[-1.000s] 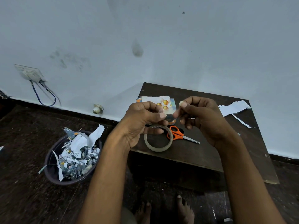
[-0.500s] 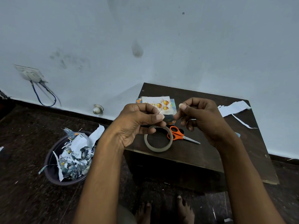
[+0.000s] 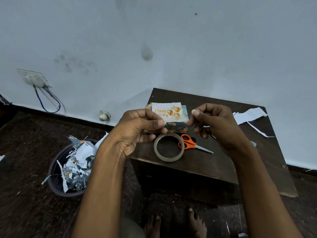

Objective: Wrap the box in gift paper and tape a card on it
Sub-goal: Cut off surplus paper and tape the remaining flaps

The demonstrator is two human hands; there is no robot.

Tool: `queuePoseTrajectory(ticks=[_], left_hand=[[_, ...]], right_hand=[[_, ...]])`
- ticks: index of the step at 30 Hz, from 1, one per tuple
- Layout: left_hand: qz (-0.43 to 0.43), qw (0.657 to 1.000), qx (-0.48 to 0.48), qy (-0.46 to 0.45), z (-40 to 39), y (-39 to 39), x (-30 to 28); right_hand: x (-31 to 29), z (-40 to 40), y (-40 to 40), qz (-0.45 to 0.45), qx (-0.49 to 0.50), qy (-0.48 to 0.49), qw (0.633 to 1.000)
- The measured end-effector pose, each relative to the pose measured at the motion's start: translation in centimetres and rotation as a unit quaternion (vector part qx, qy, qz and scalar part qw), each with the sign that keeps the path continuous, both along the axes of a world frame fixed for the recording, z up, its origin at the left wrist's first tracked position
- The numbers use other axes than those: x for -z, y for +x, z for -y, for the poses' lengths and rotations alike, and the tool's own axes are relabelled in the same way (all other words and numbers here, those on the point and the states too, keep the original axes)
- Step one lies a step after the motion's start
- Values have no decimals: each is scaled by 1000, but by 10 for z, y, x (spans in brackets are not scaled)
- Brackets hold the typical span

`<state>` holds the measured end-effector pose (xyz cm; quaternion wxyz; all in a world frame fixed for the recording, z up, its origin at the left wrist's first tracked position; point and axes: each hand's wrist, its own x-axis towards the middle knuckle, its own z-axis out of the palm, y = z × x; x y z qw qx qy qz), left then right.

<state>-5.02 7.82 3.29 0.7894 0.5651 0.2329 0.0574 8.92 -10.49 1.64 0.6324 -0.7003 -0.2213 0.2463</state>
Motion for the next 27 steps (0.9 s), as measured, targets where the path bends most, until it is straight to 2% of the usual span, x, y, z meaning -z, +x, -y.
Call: queuePoseTrajectory(ticks=[6,12,19,27], left_hand=[[-26,999,-45,2,-1,0,-2],[-91,987,-115,60,1,6,3],[-91,983,-150,46,-2,9,4],[-62,989,-130,17,-13,10,6]], right_hand=[[1,-2,-1,6,5,5,1000],[4,-5,-1,11,15,24,1000],[10,-9,2,-29,0,58,998],[14,-17,6,-72,-30,105,991]])
